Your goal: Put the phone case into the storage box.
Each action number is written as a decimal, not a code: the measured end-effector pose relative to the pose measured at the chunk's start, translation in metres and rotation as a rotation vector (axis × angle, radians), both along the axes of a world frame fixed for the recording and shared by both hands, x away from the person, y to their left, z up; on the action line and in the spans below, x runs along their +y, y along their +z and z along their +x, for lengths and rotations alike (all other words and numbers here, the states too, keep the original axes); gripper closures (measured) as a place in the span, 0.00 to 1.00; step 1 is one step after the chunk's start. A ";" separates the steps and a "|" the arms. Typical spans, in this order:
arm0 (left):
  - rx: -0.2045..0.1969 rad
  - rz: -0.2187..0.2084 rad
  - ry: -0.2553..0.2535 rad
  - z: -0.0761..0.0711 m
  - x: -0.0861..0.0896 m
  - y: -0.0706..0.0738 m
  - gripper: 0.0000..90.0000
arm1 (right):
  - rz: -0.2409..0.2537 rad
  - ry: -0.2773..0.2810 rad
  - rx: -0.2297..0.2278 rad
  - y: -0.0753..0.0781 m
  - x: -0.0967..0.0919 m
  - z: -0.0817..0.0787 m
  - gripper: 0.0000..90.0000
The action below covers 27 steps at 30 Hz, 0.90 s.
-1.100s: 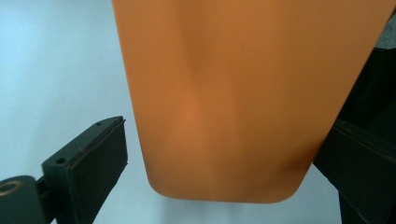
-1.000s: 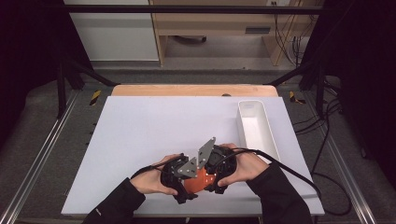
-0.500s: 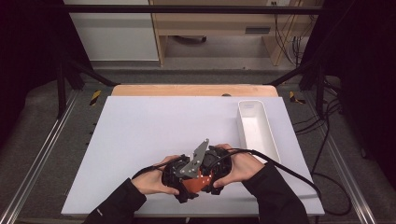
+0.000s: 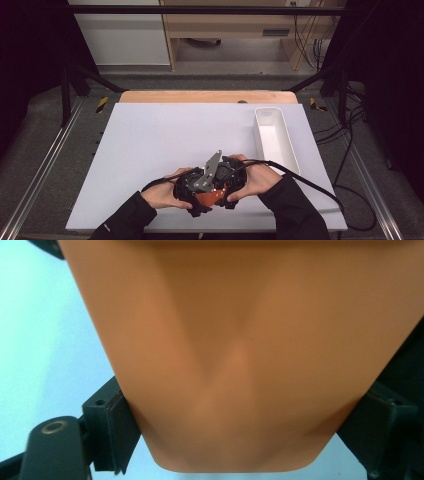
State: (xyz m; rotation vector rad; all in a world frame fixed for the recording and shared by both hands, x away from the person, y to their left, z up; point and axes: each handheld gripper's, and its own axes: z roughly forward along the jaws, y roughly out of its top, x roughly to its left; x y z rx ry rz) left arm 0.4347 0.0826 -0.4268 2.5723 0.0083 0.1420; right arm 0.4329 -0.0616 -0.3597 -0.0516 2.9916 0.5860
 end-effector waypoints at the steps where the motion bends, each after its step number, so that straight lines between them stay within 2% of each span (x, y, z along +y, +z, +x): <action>1: 0.000 0.000 0.000 0.000 0.000 0.000 0.17 | 0.000 0.000 0.000 0.000 0.000 0.000 0.18; 10: -0.030 -0.019 0.007 0.000 0.001 0.001 0.17 | 0.007 -0.002 -0.018 0.001 -0.002 0.000 0.17; 17: -0.029 -0.035 0.007 0.001 0.003 0.004 0.17 | 0.046 -0.010 -0.033 0.003 -0.003 0.000 0.15; 18: -0.030 -0.043 0.013 0.002 0.005 0.005 0.17 | 0.070 -0.009 -0.051 0.004 -0.004 0.000 0.11; 21: -0.021 -0.057 0.024 0.003 0.007 0.006 0.17 | 0.102 -0.002 -0.067 0.007 -0.007 0.000 0.08; 22: -0.032 -0.060 0.026 0.003 0.007 0.006 0.17 | 0.125 -0.008 -0.076 0.009 -0.008 -0.001 0.08; 23: -0.032 -0.060 0.026 0.003 0.007 0.006 0.17 | 0.125 -0.008 -0.076 0.009 -0.008 -0.001 0.08; 24: -0.034 -0.061 0.026 0.004 0.008 0.007 0.17 | 0.167 -0.020 -0.097 0.013 -0.012 -0.001 0.06; 27: -0.036 -0.059 0.022 0.004 0.008 0.008 0.17 | 0.201 -0.042 -0.105 0.016 -0.016 -0.002 0.03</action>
